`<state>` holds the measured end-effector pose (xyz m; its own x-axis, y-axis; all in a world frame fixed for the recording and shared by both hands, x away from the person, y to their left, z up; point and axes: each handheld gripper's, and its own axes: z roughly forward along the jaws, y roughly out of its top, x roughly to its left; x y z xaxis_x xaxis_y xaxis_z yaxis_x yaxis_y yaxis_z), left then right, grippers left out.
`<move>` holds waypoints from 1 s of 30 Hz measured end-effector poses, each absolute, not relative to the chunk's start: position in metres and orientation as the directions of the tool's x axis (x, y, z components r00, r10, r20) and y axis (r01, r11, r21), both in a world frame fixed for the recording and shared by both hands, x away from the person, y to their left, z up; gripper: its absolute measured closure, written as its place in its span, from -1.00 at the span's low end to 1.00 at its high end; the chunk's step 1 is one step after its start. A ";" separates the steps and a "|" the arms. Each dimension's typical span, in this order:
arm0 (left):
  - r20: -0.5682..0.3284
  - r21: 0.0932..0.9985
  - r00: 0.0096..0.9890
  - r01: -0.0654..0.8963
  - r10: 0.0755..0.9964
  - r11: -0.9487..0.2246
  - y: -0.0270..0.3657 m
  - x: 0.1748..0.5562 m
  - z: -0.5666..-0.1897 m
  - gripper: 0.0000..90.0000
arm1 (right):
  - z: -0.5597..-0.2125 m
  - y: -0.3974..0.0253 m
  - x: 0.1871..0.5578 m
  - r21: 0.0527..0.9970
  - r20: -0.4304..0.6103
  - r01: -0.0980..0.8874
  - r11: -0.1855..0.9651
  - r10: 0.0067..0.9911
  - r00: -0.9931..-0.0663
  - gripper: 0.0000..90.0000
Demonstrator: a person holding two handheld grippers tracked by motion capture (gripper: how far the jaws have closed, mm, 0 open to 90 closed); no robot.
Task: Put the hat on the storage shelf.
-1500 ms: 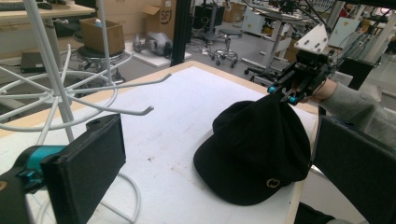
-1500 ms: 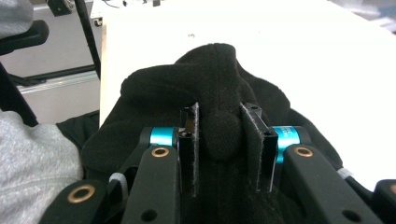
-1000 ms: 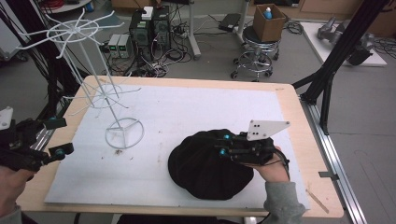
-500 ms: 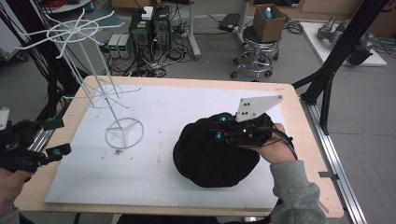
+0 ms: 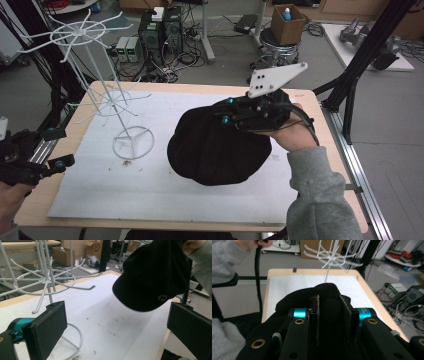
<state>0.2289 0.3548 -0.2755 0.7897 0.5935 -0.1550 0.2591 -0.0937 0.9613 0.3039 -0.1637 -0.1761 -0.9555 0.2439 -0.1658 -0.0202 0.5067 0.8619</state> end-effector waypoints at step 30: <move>-0.138 0.951 0.773 0.277 0.619 -0.134 0.358 0.205 -0.278 -0.93 | -0.045 -0.163 0.306 0.883 -0.241 -0.062 0.465 0.338 -0.910 0.61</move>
<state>0.2048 0.3576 -0.2782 0.7729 0.6194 -0.1380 0.2775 -0.1343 0.9513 0.3056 -0.1631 -0.0449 -0.9098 0.3377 -0.2414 -0.0617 0.4649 0.8832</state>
